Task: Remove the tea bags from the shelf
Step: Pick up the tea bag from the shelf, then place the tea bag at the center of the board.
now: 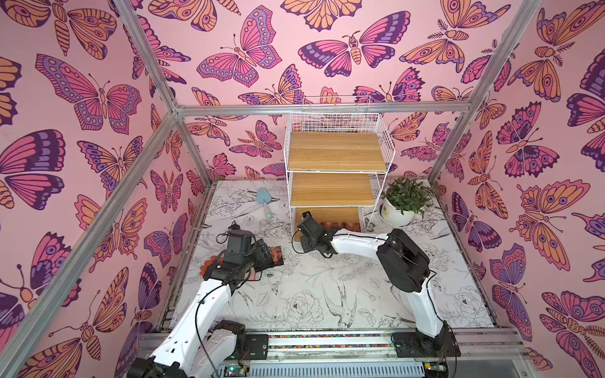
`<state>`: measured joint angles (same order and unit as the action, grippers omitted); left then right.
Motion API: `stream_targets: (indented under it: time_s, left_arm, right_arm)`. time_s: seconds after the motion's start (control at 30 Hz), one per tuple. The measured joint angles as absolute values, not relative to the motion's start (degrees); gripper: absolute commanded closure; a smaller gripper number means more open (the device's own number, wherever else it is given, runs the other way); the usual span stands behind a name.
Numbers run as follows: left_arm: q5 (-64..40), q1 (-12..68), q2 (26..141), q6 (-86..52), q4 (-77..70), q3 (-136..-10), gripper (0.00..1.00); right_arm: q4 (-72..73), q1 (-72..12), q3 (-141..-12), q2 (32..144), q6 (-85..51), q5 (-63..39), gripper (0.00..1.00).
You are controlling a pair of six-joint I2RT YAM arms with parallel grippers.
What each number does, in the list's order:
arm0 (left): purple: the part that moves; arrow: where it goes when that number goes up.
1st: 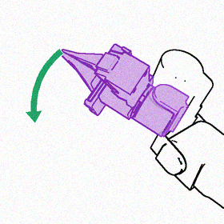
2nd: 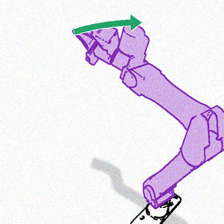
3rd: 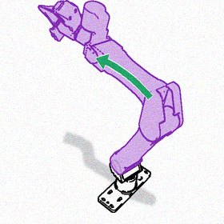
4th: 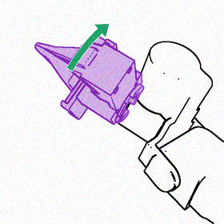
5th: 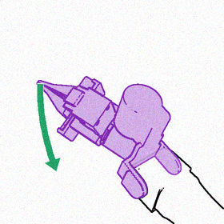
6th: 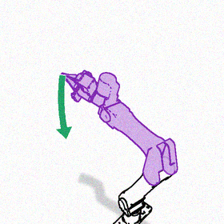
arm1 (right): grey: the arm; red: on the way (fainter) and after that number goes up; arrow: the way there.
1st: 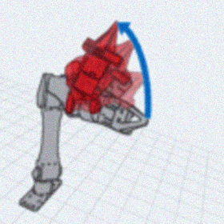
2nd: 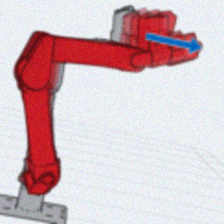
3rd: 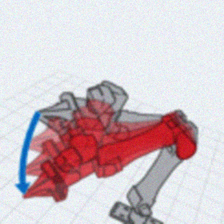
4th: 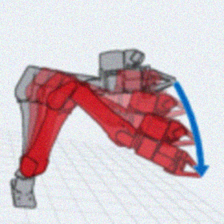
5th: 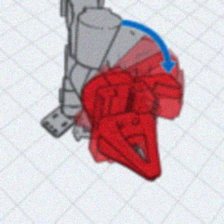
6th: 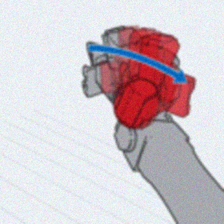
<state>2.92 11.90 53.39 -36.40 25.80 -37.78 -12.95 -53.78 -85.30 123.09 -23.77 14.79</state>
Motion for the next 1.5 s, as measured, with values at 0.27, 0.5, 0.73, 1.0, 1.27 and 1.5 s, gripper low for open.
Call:
stream_targets:
  time_s: [0.27, 0.5, 0.73, 1.0, 1.27, 1.5]
  left_arm:
    - [2.4, 11.9, 52.0, -36.4, 27.7, -38.1, 0.20]
    - [2.5, 12.8, 51.4, -35.8, 30.7, -39.9, 0.21]
    - [3.7, 18.3, 51.2, -36.2, 32.5, -41.1, 0.20]
    - [8.0, 27.2, 56.3, -37.6, 33.1, -44.2, 0.20]
    - [11.1, 33.9, 64.4, -39.4, 32.9, -49.2, 0.20]
    - [11.6, 35.7, 68.5, -40.1, 32.6, -50.7, 0.20]
  right_arm:
    - [-12.4, -54.1, -78.2, 117.6, -22.9, 12.1, 1.00]
    - [-12.1, -57.1, -69.1, 105.5, -21.0, 11.2, 1.00]
    - [-17.3, -56.7, -58.9, 87.0, -21.6, 14.8, 1.00]
    - [-25.5, -41.9, -42.7, 70.3, -26.2, 17.0, 1.00]
    - [-27.6, -22.2, -38.3, 67.4, -27.0, 13.1, 1.00]
    - [-27.5, -16.7, -38.4, 72.3, -27.4, 9.1, 0.92]
